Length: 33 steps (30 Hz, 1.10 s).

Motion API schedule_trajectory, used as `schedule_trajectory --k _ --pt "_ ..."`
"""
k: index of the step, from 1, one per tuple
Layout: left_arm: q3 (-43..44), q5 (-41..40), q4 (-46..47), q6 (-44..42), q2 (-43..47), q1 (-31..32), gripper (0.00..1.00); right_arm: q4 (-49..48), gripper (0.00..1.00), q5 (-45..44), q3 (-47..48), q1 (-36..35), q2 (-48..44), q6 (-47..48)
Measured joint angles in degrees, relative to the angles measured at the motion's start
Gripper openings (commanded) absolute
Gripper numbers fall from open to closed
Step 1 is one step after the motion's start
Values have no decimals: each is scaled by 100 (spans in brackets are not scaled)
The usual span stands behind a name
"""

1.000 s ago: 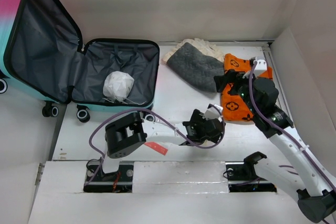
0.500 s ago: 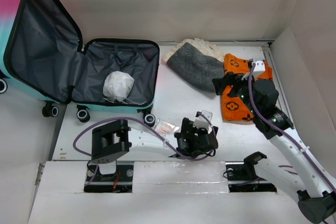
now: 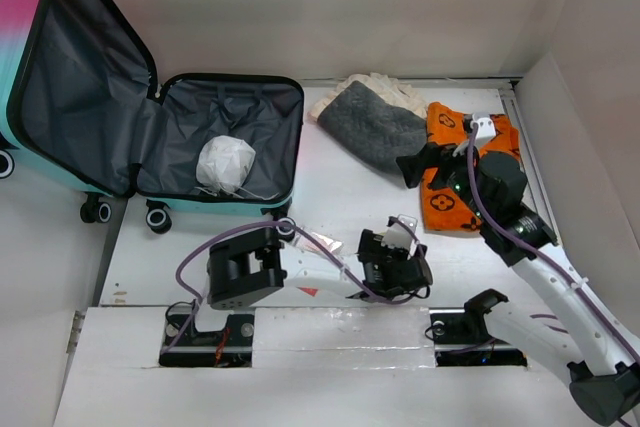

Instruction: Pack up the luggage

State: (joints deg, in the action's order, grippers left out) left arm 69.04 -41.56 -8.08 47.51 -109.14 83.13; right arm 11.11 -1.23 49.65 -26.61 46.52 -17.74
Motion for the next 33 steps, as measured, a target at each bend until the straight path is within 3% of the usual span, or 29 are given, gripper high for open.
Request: schedule_trajectory --k 9,13,14,21,33 --pt "188 181 -13 131 -404 -133 100 -9 100 24 -129 -85 -2 2" --pt "96 98 22 127 -404 -323 88 -4 100 24 -184 -87 -13 2" --pt "96 63 13 122 -407 -365 80 -7 100 26 -186 -87 -11 2" --pt "-96 -214 175 114 -361 -374 53 -15 100 85 -186 -87 13 2" --pt "-564 -697 -175 -13 590 -396 52 -127 100 131 -186 -87 11 2"
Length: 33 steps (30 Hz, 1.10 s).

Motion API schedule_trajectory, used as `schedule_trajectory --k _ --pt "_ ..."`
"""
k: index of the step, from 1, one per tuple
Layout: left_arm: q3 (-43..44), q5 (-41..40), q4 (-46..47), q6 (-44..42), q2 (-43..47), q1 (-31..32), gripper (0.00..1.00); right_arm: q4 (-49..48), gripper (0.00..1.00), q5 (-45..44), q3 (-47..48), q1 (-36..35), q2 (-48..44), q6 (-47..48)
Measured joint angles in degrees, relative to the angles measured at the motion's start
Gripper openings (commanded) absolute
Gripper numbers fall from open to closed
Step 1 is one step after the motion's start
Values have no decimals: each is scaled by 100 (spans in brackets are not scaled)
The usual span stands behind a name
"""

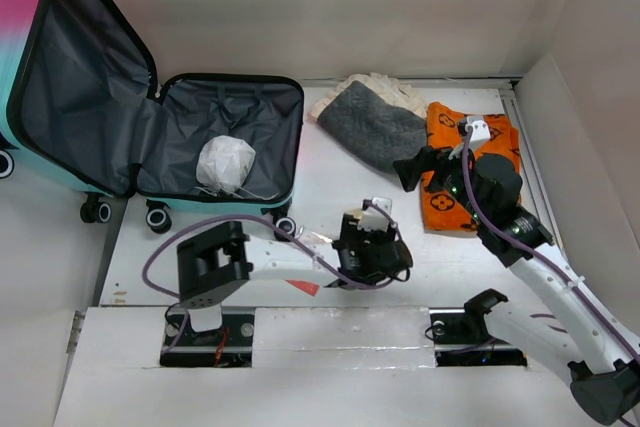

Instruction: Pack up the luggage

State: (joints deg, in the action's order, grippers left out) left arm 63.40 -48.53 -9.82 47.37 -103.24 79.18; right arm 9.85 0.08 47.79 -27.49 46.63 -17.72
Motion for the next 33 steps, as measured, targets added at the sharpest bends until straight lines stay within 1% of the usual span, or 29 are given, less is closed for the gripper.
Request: schedule_trajectory --k 3,5,7,9,10,11,12,13,14,16,18,19,21,24,25,26,27,28,30,33 --pt "96 -404 35 -251 522 -181 52 2 100 -4 0 0 -13 0" --pt "153 -629 216 -424 903 -527 52 0 100 -11 0 0 -26 2" --pt "151 -671 555 -636 1268 -1084 52 11 100 -26 2 0 -35 17" --pt "39 -619 1075 -844 1639 -1864 52 13 100 -31 4 0 -46 24" --pt "-46 -577 1311 -927 1814 -2291 58 11 100 -26 4 0 -46 24" --pt "-83 -514 1478 -975 1947 -2726 69 4 100 -22 4 -4 -42 24" --pt "-79 -487 1611 -992 2020 -3121 80 -2 100 -4 4 -17 -17 22" --pt "-44 -358 1650 -970 2044 -3585 96 -9 100 4 4 -35 22 22" --pt "4 -227 1639 -927 2048 -3958 100 -15 100 33 0 -55 81 22" --pt "37 28 1639 -826 2020 -4590 100 -85 100 61 -46 -131 240 20" --pt "11 184 1644 -807 2017 -4922 100 -199 100 122 -190 -264 409 13" --pt "-31 221 1659 -811 2055 -4940 100 -232 100 157 -262 -352 535 13" --pt "-243 382 1755 -848 2201 -4756 100 -345 96 205 -356 -612 863 7" --pt "-678 608 1886 -942 2623 -4227 100 -492 91 275 -426 -1137 1563 -4" --pt "-826 667 1934 -975 2796 -4050 100 -579 86 256 -444 -1353 1851 -2" --pt "-968 717 1991 -1012 2977 -3869 100 -649 84 254 -450 -1537 2103 -2" --pt "-1108 785 2017 -1029 3163 -3729 100 -741 84 247 -452 -1711 2382 -17" --pt "-1228 844 2044 -1040 3340 -3626 100 -833 82 234 -452 -1886 2667 -39" --pt "-1488 999 2153 -1038 3679 -3556 100 -1043 80 210 -455 -2151 3217 -74" --pt "-1919 1228 2218 -1032 4162 -3556 100 -1318 79 208 -455 -2323 3934 -144"
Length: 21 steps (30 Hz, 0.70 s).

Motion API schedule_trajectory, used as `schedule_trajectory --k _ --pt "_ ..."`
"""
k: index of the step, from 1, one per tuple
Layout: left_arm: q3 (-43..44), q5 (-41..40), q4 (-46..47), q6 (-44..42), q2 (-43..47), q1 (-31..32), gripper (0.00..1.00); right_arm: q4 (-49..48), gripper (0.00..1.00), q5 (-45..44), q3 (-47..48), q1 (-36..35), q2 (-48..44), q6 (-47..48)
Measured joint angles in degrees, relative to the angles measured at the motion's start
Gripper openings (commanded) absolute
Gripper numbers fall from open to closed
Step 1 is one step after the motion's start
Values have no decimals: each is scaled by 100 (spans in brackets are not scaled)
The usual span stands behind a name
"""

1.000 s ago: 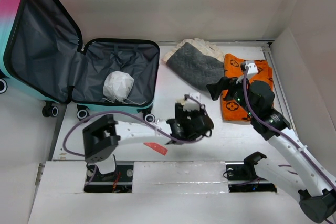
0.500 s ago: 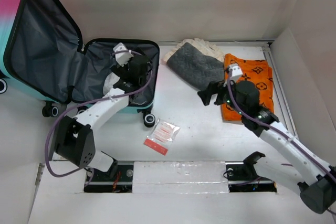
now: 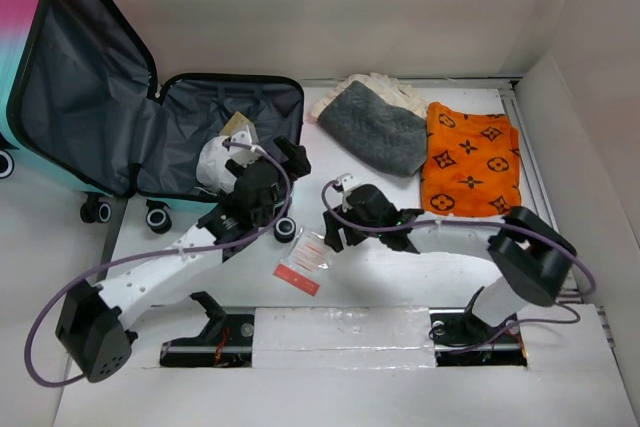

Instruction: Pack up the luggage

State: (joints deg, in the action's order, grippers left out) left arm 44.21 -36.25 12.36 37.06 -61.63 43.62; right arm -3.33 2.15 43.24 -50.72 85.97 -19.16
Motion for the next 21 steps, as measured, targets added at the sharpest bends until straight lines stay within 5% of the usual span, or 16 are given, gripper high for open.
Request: schedule_trajectory --k 4,19,21 --pt "-293 179 -70 2 542 -7 100 -396 80 -70 57 -72 704 -59" --pt "-439 319 -50 -2 1187 -9 100 -890 0 28 -20 -188 896 -365" --pt "-439 321 -50 -17 1187 -9 100 -872 0 37 -83 -188 809 -389"
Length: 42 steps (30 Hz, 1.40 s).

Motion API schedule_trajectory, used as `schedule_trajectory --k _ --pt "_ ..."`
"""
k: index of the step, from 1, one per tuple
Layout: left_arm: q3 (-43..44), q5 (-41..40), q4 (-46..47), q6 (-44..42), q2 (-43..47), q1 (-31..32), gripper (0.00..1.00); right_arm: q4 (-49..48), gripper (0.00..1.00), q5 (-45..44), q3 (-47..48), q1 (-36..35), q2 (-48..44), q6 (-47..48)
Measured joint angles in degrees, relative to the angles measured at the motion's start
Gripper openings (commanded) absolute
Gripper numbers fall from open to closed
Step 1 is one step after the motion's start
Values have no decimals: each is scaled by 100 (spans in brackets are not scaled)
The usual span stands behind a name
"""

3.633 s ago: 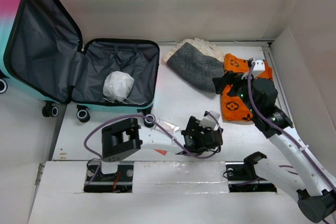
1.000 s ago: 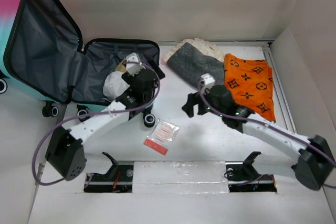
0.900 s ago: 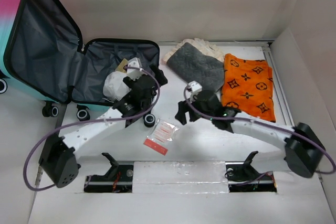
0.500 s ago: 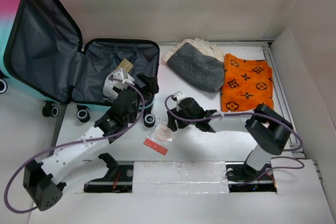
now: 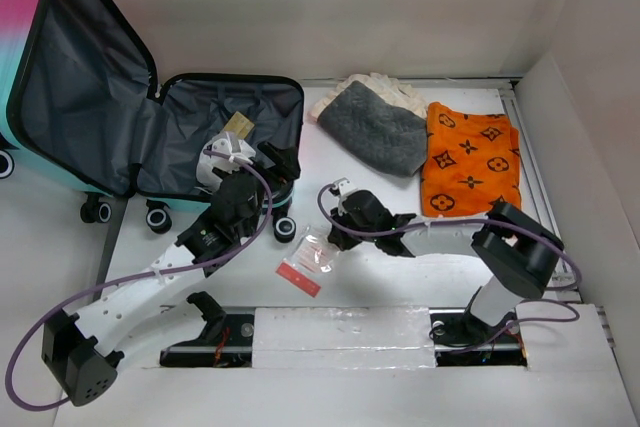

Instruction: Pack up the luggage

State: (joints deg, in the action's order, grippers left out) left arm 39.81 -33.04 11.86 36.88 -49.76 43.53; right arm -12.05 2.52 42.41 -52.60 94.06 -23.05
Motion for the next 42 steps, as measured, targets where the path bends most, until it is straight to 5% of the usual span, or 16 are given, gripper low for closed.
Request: schedule_trajectory --k 11,16,21,22,23,24,29,34,42 --pt "0 114 4 -13 129 -2 100 1130 0 -518 166 15 -1749 146" --pt "0 407 59 -59 774 0 97 1290 0 -632 1578 221 -1781 409" --pt "11 470 186 -118 1637 0 95 1106 0 -472 3587 472 -634 592" --pt "20 442 186 -129 1762 0 95 1012 11 -393 3989 503 -308 581" --pt "37 404 186 -129 1899 0 95 994 40 -323 4448 535 68 535" --pt "63 365 205 -129 1998 0 95 953 50 -282 4944 553 540 476" --pt "142 205 212 -129 1971 -4 95 1187 77 254 6883 763 2455 293" --pt "149 201 214 -109 1110 -4 95 1419 72 452 5490 1412 1744 219" --pt "1073 828 208 262 -2090 4 92 981 70 -503 2374 2009 -1982 304"
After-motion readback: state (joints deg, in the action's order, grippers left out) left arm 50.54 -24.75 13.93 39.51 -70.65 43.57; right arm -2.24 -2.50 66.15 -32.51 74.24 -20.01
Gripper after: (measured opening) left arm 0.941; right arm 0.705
